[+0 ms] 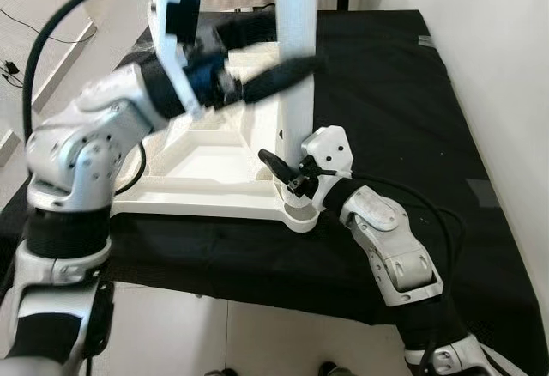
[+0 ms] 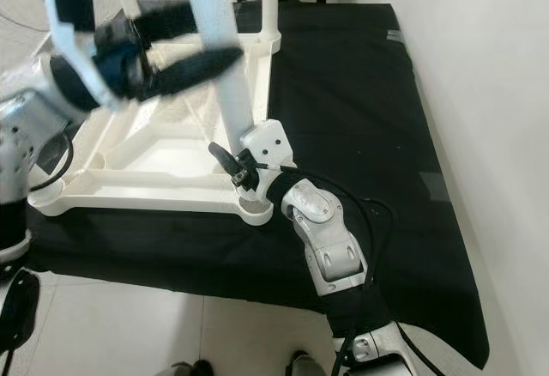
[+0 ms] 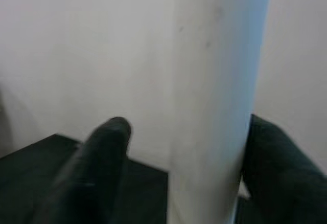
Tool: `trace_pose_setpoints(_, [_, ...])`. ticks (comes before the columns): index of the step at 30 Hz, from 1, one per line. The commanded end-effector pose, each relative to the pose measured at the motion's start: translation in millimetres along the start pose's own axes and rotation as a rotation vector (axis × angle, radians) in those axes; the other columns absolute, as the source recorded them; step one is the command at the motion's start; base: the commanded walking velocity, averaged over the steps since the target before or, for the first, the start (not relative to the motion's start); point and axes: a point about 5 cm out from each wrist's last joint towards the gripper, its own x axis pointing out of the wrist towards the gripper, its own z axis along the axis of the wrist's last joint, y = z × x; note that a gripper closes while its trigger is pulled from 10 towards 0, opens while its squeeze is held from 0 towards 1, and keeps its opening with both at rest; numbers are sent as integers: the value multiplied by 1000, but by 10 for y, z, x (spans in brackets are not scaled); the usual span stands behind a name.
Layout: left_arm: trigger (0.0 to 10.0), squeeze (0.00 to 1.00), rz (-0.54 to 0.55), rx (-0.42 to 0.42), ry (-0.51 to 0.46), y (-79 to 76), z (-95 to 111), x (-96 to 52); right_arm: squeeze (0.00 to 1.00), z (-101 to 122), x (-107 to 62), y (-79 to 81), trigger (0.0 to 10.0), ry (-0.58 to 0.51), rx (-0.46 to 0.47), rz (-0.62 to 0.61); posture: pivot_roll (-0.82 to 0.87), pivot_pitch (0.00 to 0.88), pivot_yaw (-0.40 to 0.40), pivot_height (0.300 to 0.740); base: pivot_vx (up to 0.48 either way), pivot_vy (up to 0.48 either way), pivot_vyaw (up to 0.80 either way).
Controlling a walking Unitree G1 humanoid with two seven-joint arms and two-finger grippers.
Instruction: Building children table
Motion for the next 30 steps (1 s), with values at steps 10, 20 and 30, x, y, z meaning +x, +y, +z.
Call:
trace_pose_setpoints(10, [0, 0, 102, -31, -58, 104, -24, 75, 0, 14, 65, 77, 10000, 39, -78, 97, -27, 146, 36, 740, 0, 0, 0])
trace_pose_setpoints(20, [0, 0, 98, -21, -58, 54, -64, 144, 1000, 55, 122, 53, 10000, 56, -141, 116, -24, 142, 31, 740, 0, 0, 0])
trace_pose_setpoints(30, [0, 0, -297, -23, -22, -185, 18, 113, 949, 275, 175, -129, 10000, 10, -117, 277, -32, 131, 16, 740, 0, 0, 0])
